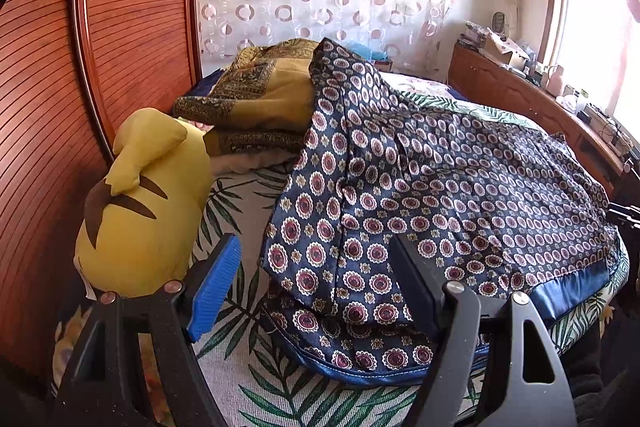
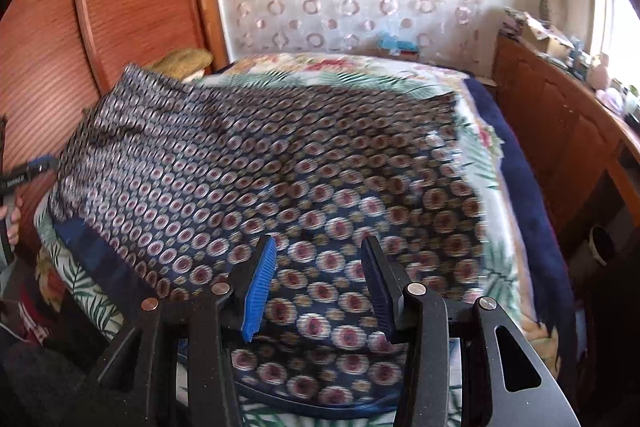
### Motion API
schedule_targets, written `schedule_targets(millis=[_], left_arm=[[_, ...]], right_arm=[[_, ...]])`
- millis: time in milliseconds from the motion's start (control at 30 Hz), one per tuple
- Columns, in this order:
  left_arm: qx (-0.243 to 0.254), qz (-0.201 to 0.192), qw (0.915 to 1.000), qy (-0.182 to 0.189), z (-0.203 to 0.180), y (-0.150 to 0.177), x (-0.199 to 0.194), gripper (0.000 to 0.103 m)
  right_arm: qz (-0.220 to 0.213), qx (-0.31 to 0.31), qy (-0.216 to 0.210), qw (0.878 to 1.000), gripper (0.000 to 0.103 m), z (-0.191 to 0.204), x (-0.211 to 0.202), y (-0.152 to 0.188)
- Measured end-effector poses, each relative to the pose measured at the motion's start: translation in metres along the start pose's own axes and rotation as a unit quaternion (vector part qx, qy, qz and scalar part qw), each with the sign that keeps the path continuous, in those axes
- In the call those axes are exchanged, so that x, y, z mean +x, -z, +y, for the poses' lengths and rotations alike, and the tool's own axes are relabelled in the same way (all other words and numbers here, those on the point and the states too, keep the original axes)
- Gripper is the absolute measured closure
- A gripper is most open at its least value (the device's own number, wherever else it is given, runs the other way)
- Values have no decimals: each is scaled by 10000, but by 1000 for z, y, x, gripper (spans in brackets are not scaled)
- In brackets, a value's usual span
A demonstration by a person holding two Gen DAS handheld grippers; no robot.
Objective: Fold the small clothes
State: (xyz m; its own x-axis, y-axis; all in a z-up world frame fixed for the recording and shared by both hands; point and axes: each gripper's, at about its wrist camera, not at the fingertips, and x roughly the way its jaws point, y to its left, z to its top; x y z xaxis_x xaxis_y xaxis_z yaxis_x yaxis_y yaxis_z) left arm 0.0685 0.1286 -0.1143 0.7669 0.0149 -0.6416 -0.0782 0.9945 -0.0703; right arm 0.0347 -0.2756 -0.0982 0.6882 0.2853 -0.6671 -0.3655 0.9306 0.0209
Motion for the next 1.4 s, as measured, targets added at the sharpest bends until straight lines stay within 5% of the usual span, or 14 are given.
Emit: schedule_targets(millis=[467,1000,1133,1233,1300,1333,1400], left_arm=[[-255,234,9994,-5,11,21,7,26],[-621,342,9969,347,10,26,14,27],[-795,413,9958,202,16,26,21,45],[-865,399,9953,195,19,25,21,48],[-879,434,9946,355,18,25,22,68],[-927,507,9927,587,17,25,25,90],[-990,582,9888,952,11,23,27,95]], right_arm=[[388,-411,12,9984,51,33,55,-7],[-93,-271,238,9993,31,40,67,21],[-107,-270,237,9993,31,39,63,23],[-117,-270,231,9993,31,36,58,23],[-122,-270,224,9993,30,33,54,23],[-123,-272,219,9993,30,32,54,23],[-122,-270,214,9993,30,31,53,23]])
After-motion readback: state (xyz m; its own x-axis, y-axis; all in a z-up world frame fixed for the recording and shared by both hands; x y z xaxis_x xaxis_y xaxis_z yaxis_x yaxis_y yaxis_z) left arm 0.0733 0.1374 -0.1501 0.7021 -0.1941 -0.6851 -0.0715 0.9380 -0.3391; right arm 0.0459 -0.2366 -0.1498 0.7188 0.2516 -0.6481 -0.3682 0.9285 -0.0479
